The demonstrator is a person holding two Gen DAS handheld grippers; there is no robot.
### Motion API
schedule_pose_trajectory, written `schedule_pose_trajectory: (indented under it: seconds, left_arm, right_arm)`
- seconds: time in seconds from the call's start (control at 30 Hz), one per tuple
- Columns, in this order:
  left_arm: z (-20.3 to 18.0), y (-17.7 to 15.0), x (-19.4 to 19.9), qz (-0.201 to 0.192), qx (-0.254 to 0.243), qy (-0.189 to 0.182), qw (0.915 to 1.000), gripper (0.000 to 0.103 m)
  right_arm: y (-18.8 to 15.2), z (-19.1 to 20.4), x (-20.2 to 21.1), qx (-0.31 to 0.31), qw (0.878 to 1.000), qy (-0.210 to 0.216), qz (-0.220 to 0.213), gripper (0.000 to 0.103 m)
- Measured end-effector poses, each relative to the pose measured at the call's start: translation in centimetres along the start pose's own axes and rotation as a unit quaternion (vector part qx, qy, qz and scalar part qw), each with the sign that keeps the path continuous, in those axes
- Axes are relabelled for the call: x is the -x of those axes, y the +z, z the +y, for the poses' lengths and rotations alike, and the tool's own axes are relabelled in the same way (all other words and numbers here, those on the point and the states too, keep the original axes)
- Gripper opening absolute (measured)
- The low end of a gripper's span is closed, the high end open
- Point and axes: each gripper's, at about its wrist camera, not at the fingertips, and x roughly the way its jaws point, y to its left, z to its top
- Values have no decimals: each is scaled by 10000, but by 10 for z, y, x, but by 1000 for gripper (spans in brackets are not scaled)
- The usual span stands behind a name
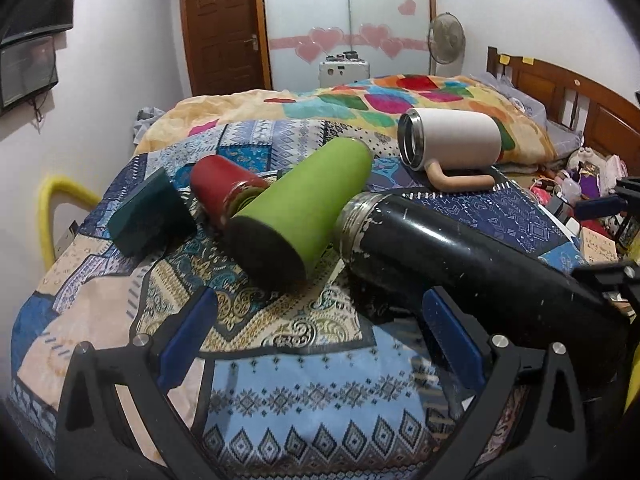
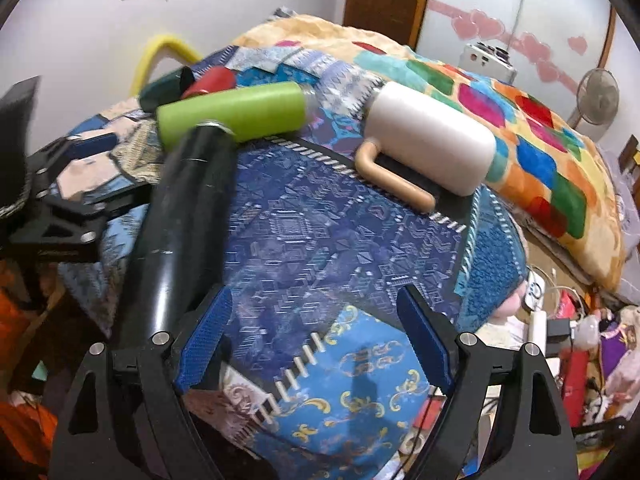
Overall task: Flip cup upright
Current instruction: 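Lift the black thermos with the right tool and swing it toward the left tool, then grasp the thermos body with the left tool while the right tool holds it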
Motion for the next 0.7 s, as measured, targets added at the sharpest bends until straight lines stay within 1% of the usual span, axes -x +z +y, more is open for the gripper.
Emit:
schedule_pose_trajectory:
  seconds: [0.13,0.2,0.3,0.4,0.53,0.6,0.7]
  left_arm:
    - [-1,11,-8,119,-176,-85,9997,103]
    - [-2,16,-11,187,-291,-127,9993,103]
    - [0,21,-12,277,-315,-250,9988,103]
    - [2,24,-11,318,-355,-214,9986,103]
    - [2,24,-2,321,-464,-210,9982,103]
    - [1,27,5,304,-458,-296,9980,103]
    - [-7,33,15,277,-407,-431,9979,103]
  right_arm:
    - [-6,13,1,143,9998,35,-113,83]
    - [-8,17,0,133,9997,119,-168,83]
    - [-8,23,0,60,9991,282,-300,83]
    - [-7,29,0,-16,9977,512,-434,83]
    - [-7,33,0,-87,9970,543,-544,83]
    - [-7,33,4,-191,9968,477,-620,83]
    - [-5,26,17,-467,9945,216,-912,83]
